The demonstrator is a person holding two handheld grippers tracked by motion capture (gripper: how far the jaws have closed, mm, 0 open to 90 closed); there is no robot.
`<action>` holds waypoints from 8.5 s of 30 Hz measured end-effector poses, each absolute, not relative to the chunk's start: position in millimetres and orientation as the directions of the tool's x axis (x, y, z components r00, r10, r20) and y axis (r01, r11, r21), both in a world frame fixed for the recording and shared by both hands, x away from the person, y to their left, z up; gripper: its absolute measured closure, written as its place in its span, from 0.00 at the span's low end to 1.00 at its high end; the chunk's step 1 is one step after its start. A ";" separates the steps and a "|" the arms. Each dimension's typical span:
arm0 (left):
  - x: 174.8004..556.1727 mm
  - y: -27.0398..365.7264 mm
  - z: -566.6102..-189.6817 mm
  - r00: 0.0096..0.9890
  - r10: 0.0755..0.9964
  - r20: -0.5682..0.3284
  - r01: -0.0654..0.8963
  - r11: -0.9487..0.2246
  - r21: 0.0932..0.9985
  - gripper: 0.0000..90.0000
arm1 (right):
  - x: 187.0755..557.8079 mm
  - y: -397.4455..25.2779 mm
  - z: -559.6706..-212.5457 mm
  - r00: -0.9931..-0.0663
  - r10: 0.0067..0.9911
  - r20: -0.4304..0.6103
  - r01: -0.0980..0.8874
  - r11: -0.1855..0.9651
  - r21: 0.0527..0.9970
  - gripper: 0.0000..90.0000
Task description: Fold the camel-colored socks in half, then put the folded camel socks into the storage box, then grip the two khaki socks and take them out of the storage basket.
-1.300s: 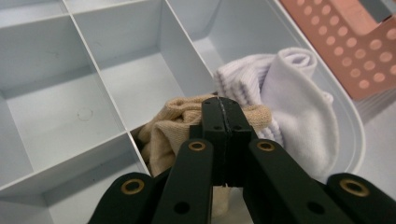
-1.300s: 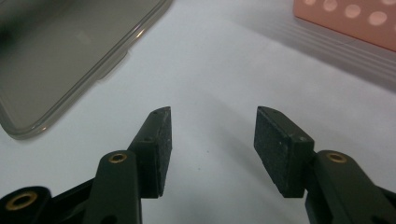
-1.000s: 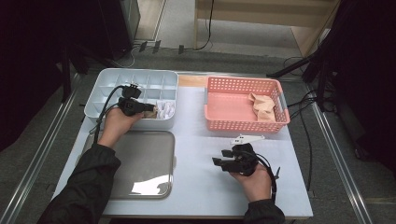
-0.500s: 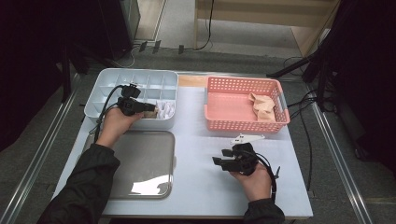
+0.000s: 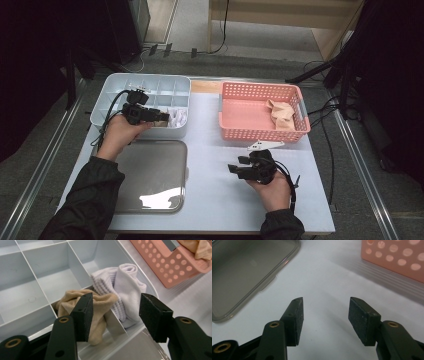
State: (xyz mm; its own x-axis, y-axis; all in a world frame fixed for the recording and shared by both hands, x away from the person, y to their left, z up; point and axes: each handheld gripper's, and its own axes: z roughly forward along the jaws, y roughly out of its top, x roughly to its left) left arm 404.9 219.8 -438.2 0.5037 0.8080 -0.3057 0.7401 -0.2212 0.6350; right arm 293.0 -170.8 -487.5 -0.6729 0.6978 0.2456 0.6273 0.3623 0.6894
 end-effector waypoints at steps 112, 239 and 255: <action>309.7 213.9 -475.4 0.604 0.765 -0.223 0.667 -0.332 0.667 0.45 | 456.3 -284.4 -456.7 -0.373 0.922 0.104 0.726 0.220 0.652 0.53; 319.2 191.4 -485.7 0.664 0.716 -0.218 0.632 -0.382 0.674 0.46 | 341.4 -160.1 -407.2 -0.740 0.647 0.183 0.517 0.374 0.770 0.96; 319.0 190.8 -486.5 0.663 0.718 -0.211 0.631 -0.385 0.673 0.46 | 337.2 -139.1 -437.7 -0.771 0.605 0.199 0.524 0.425 0.738 0.96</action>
